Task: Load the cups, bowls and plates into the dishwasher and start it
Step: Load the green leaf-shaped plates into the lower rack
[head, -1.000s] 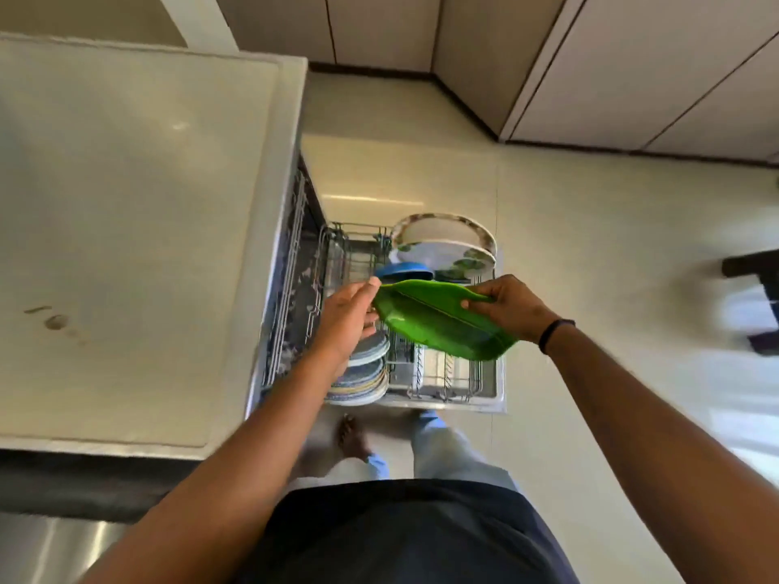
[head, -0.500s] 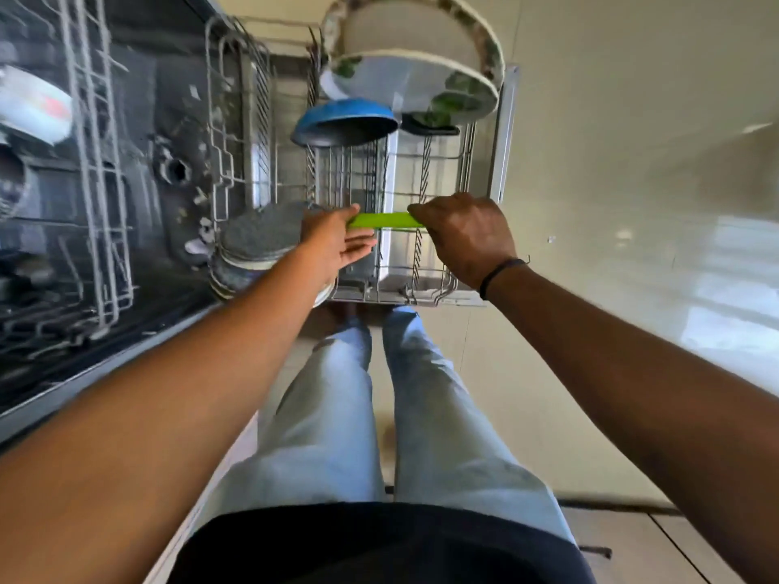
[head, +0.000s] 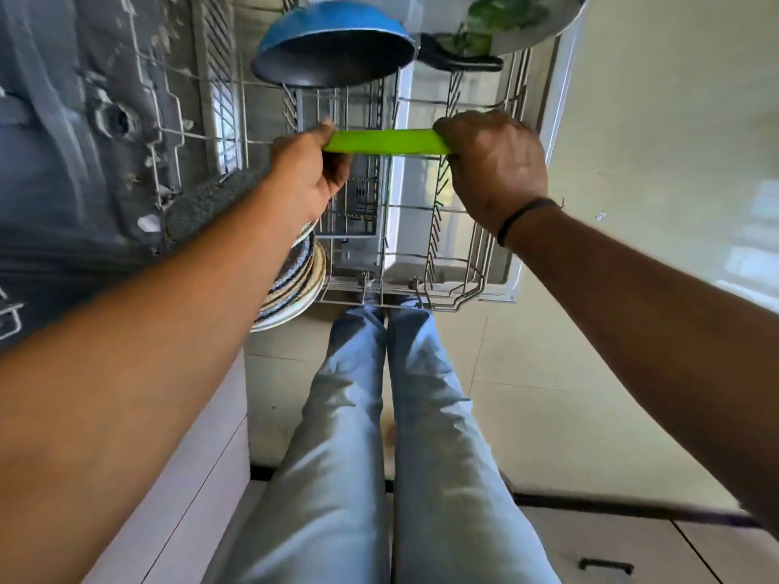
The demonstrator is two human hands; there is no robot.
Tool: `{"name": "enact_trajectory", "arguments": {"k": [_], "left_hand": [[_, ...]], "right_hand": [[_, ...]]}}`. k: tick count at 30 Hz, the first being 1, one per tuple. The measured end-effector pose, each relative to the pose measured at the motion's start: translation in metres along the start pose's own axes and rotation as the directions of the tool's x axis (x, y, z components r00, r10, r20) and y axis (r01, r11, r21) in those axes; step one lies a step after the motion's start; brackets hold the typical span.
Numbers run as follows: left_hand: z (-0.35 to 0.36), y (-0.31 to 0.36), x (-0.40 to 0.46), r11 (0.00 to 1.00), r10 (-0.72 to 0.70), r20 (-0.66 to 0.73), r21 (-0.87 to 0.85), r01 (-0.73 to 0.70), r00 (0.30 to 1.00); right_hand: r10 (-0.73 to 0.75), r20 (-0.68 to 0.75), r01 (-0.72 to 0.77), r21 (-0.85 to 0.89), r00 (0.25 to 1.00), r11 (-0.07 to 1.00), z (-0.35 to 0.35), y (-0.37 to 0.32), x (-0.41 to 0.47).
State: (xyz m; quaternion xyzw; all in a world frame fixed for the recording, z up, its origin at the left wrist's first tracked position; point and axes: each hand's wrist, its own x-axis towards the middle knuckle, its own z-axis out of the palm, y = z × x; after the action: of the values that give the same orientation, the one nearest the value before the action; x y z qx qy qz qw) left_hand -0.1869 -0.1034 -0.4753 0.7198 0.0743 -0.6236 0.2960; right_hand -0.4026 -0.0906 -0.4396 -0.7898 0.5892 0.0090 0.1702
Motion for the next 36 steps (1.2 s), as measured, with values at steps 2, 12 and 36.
{"name": "enact_trajectory", "arguments": {"k": [2,12,36], "left_hand": [[0.004,0.006,0.010,1.000,0.016,-0.001,-0.013,-0.016,1.000],[0.026,0.000,0.045,0.989,-0.061,-0.057,0.131,0.068,0.997],[0.013,-0.040,0.017,0.872,0.285,-0.032,0.423,-0.245,0.958]], "right_hand": [[0.012,0.015,-0.012,-0.025,1.000,1.000,0.010,0.003,0.014],[0.143,0.185,-0.140,-0.029,0.972,0.990,0.061,0.028,0.026],[0.200,-0.020,-0.200,0.028,0.979,0.979,0.050,-0.022,-0.003]]}}
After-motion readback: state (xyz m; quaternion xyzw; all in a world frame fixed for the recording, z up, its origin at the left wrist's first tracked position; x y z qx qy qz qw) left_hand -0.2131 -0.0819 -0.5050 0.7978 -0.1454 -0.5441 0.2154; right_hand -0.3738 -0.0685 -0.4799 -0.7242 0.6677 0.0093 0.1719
